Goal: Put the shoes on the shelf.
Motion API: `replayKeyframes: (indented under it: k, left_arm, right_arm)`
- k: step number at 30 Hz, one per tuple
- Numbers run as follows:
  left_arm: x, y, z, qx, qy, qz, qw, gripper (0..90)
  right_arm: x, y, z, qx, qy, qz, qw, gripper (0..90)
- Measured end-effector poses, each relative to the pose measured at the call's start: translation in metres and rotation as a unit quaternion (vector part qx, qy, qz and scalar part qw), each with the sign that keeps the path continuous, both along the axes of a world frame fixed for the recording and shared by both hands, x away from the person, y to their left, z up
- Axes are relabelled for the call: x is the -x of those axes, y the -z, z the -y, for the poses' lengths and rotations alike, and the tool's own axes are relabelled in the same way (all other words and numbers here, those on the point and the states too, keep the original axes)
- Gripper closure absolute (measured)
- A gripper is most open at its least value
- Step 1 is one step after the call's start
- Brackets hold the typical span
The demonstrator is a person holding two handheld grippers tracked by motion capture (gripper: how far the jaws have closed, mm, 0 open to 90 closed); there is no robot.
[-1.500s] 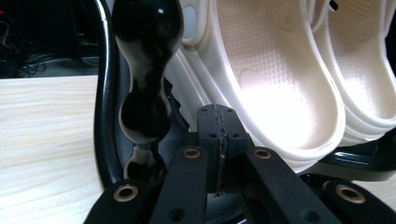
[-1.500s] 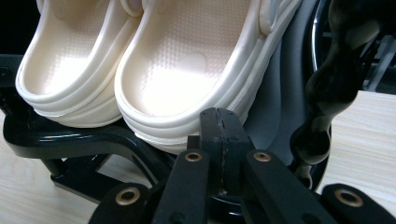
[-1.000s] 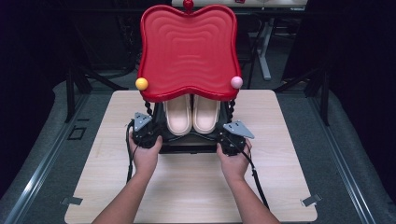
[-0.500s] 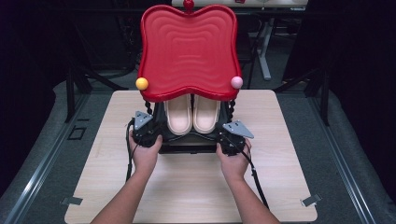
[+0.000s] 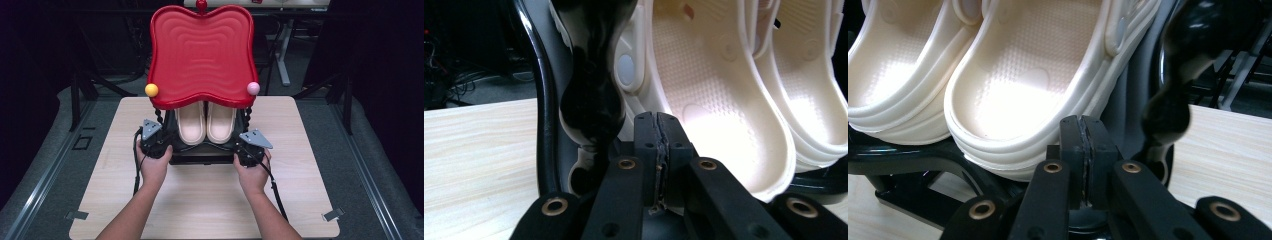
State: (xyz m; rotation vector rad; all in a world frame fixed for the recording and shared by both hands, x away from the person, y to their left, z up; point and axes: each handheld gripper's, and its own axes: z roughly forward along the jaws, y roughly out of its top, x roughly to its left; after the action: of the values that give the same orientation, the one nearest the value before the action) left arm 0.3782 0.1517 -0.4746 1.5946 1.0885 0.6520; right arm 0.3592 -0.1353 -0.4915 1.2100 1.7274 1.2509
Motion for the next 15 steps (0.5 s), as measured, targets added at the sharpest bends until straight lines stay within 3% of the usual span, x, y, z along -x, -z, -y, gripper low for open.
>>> replayKeyframes:
  k: [15]
  left_arm:
    - [0.02, -0.005, -0.011, -0.008, 0.012, -0.001, 0.9999, 81.4]
  right_arm:
    - [0.015, -0.01, 0.013, 0.008, -0.013, 0.008, 0.9998, 84.3]
